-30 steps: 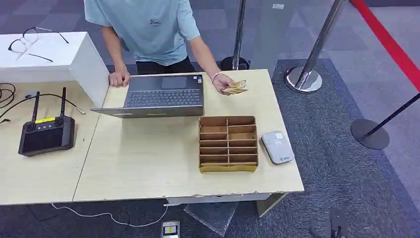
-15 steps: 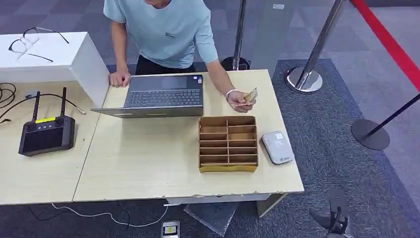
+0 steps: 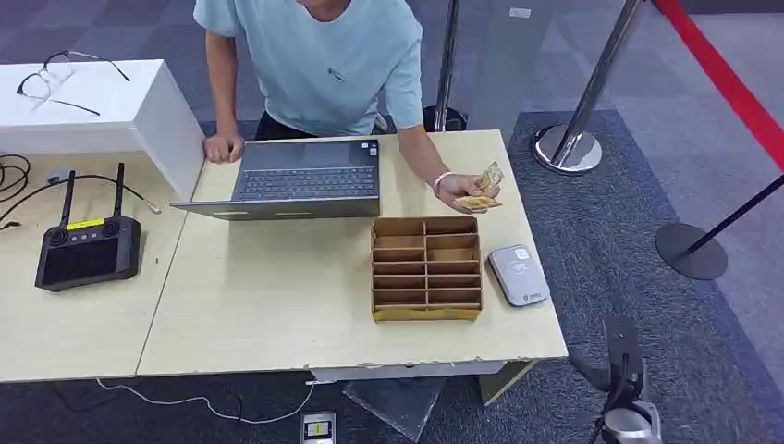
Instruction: Pass the card to the sensor for recognition and then transmit it.
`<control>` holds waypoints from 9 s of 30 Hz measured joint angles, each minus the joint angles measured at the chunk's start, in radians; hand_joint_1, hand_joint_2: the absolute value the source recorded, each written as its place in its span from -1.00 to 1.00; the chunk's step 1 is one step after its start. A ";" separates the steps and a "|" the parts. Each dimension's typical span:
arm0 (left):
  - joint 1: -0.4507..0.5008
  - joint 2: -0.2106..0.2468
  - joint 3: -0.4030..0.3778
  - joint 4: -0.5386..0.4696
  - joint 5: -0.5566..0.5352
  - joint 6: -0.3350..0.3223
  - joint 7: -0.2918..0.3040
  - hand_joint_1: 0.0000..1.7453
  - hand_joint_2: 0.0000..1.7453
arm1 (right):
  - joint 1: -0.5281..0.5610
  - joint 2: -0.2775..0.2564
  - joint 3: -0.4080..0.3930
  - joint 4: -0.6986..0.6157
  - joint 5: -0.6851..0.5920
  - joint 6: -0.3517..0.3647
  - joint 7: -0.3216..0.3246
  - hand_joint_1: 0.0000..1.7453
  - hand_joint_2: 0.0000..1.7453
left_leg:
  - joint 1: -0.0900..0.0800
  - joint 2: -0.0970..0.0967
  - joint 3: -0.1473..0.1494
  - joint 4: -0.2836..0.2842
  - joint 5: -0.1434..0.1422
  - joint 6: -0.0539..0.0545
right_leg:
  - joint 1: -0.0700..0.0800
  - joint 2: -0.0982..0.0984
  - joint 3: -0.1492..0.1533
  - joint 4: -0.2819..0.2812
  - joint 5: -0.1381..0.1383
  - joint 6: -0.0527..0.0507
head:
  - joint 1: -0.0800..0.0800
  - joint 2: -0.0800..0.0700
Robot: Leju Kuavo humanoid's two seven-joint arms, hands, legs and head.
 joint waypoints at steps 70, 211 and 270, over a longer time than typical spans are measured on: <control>-0.002 -0.010 0.000 0.006 0.096 0.055 -0.163 -1.00 -1.00 | 0.152 -0.186 -0.267 -1.227 0.823 0.120 0.475 -1.00 1.00 | 0.000 -0.001 0.000 0.000 0.000 0.000 | 0.000 -0.001 0.001 0.000 0.000 0.000 | 0.000 0.000; 0.001 -0.047 -0.005 0.009 0.077 0.069 -0.230 -1.00 1.00 | 0.010 -0.168 0.183 -1.200 1.110 0.226 0.586 1.00 1.00 | 0.000 0.000 0.001 0.000 0.000 0.000 | 0.000 -0.001 0.001 0.000 0.000 0.000 | 0.000 0.000; -0.009 -0.075 -0.069 0.010 -0.019 0.040 -0.261 -1.00 1.00 | -0.463 -0.145 0.381 -0.821 1.277 0.465 0.668 1.00 1.00 | 0.000 -0.001 0.001 0.000 0.000 0.000 | 0.000 -0.001 0.001 0.001 0.000 0.000 | 0.000 0.000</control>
